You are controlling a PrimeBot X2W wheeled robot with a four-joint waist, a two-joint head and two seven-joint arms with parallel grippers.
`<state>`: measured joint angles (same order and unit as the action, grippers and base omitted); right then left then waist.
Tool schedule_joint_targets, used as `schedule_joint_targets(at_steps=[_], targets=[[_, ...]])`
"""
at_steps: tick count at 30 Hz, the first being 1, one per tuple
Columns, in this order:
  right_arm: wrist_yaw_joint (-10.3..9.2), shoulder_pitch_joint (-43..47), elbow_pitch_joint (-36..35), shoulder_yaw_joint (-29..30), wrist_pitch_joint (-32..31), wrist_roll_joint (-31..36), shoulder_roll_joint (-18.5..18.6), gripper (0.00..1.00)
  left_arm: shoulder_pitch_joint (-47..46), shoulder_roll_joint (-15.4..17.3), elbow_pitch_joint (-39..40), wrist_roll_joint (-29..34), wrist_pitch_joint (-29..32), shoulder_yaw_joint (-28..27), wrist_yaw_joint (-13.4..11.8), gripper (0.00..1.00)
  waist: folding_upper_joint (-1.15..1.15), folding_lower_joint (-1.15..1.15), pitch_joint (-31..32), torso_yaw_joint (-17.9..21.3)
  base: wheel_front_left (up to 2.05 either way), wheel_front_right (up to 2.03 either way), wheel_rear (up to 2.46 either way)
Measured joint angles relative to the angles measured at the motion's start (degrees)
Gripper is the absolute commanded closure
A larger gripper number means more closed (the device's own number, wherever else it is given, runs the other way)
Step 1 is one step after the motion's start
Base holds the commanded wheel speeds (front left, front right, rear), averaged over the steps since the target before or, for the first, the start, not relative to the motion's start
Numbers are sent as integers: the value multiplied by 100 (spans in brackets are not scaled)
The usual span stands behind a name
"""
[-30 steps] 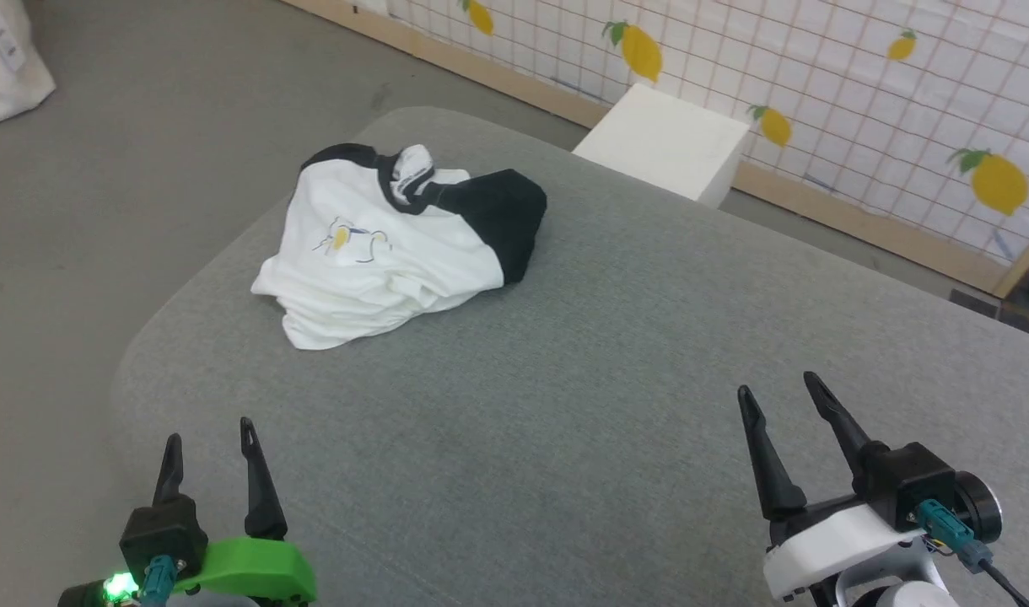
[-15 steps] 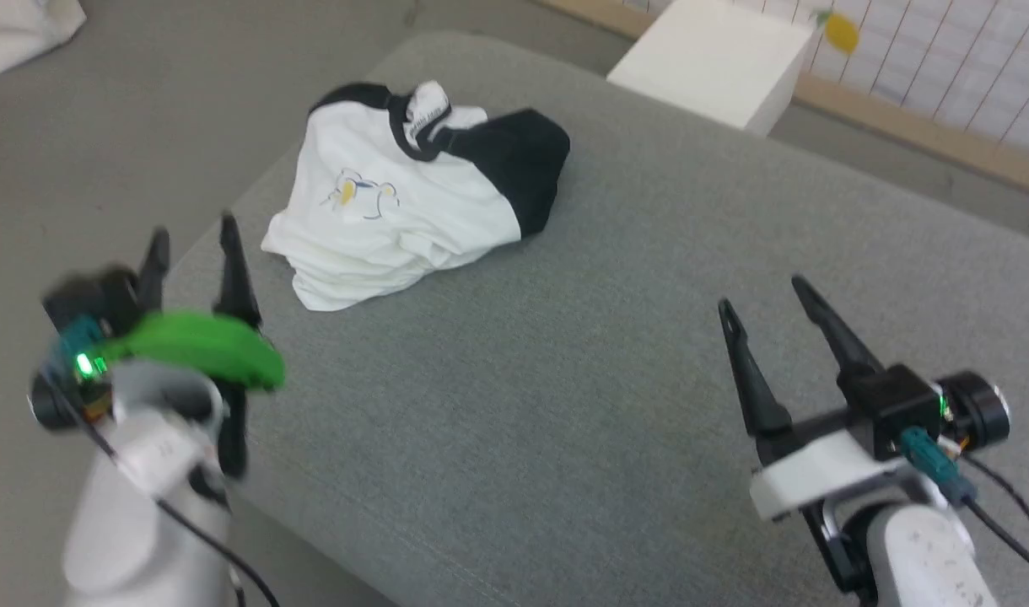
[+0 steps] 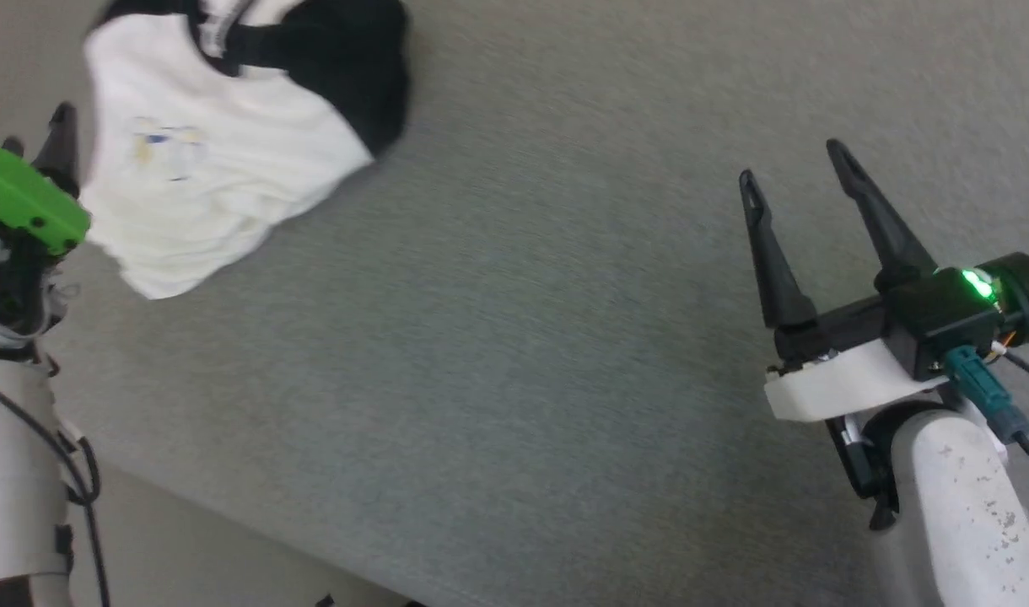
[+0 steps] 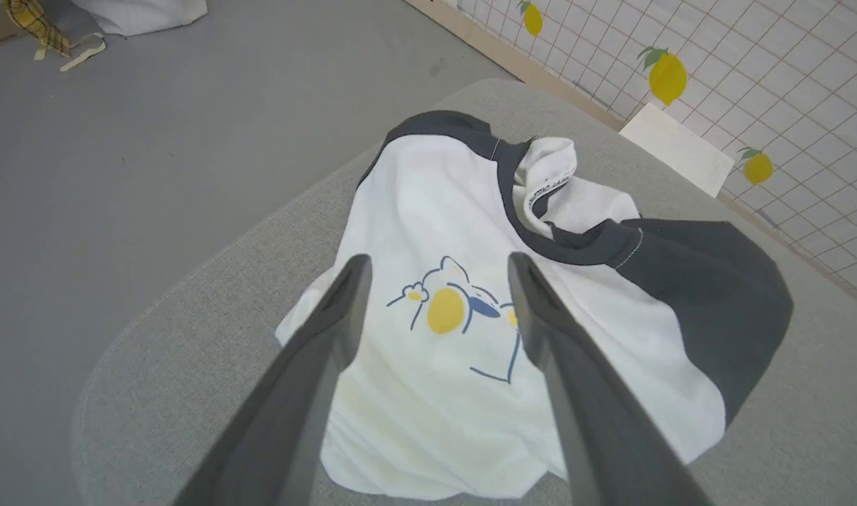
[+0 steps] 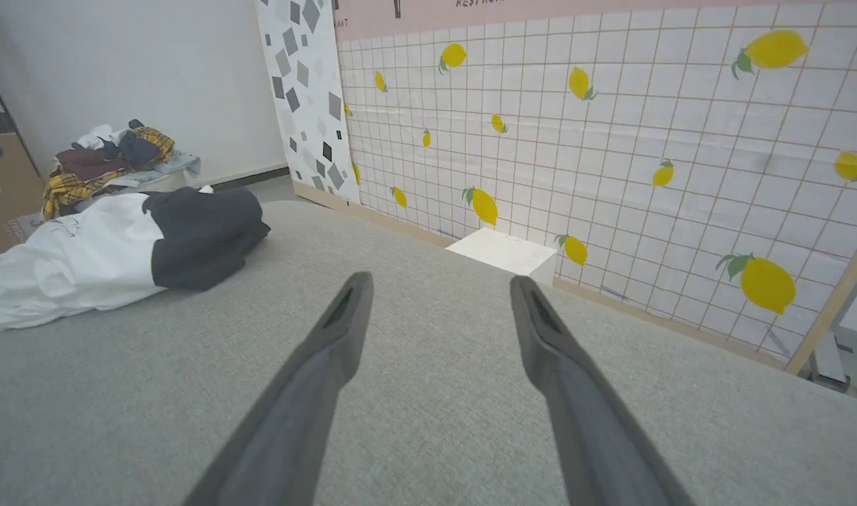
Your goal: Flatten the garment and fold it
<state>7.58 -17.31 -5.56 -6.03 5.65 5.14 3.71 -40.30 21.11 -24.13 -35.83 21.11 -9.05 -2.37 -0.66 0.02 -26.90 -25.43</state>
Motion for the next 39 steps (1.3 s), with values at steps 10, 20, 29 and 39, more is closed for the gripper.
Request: schedule_joint_targets(at_steps=[10,20,29,39], targets=[[0,-73,436,78,375,-129,-53,0,634,221,-4,-750,1859,-358,-448,56,0,0,-756,1107,0,0,0],[0,253,1028,121,665,-557,-86,0,1196,942,716,367,320,-259,-360,100,0,-1,-325,1693,0,0,0],[0,979,1352,308,786,-964,-86,0,565,1313,1203,1602,-1693,467,-41,100,0,-2,839,1919,0,0,0],[0,1569,1332,521,787,-1017,-87,0,-282,478,1747,1964,-2183,1729,257,100,0,-2,2187,2198,0,0,0]])
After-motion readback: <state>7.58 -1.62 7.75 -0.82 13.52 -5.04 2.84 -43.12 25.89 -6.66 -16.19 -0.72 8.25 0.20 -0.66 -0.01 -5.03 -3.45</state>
